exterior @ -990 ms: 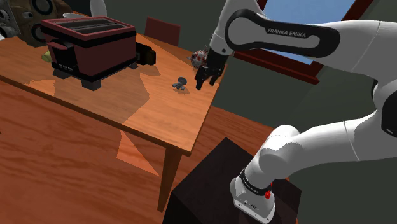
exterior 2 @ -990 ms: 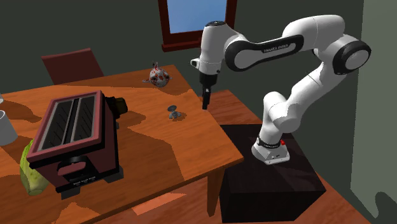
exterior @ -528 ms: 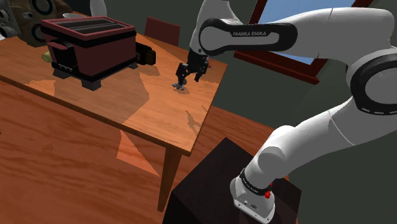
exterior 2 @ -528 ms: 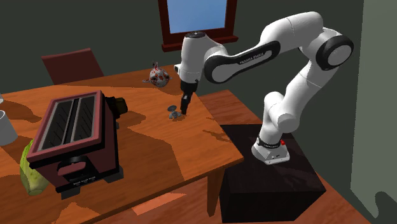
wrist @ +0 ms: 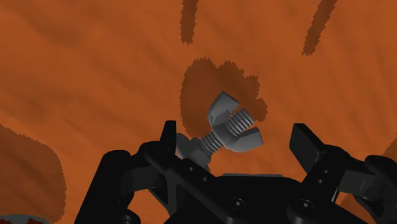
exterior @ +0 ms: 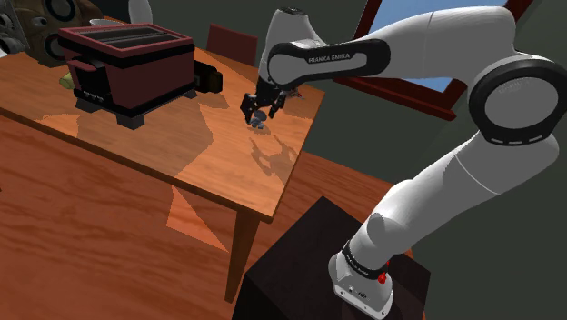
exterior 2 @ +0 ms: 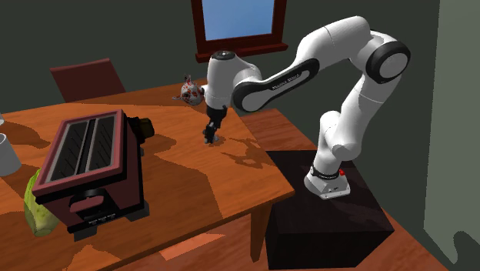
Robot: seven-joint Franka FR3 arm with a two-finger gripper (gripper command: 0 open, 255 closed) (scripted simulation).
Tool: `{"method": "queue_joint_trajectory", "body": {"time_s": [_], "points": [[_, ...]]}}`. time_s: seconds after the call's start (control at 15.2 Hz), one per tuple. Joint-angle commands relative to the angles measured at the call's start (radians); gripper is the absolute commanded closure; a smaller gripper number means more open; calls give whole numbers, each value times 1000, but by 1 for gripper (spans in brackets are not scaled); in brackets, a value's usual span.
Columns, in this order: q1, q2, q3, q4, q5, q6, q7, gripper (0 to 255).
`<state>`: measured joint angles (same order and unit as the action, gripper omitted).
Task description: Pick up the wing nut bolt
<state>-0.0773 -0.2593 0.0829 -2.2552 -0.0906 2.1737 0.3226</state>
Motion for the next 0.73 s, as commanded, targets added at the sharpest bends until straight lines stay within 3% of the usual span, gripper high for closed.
{"method": "queue_joint_trajectory", "body": {"time_s": [0.0, 0.2, 0.26, 0.66], "points": [[-1, 9, 1, -19, -3, 29, 5, 0], [-1, 16, 1, -34, -5, 50, 8, 0], [-1, 14, 0, -35, -5, 50, 6, 255], [-1, 14, 0, -36, -5, 50, 6, 255]]}}
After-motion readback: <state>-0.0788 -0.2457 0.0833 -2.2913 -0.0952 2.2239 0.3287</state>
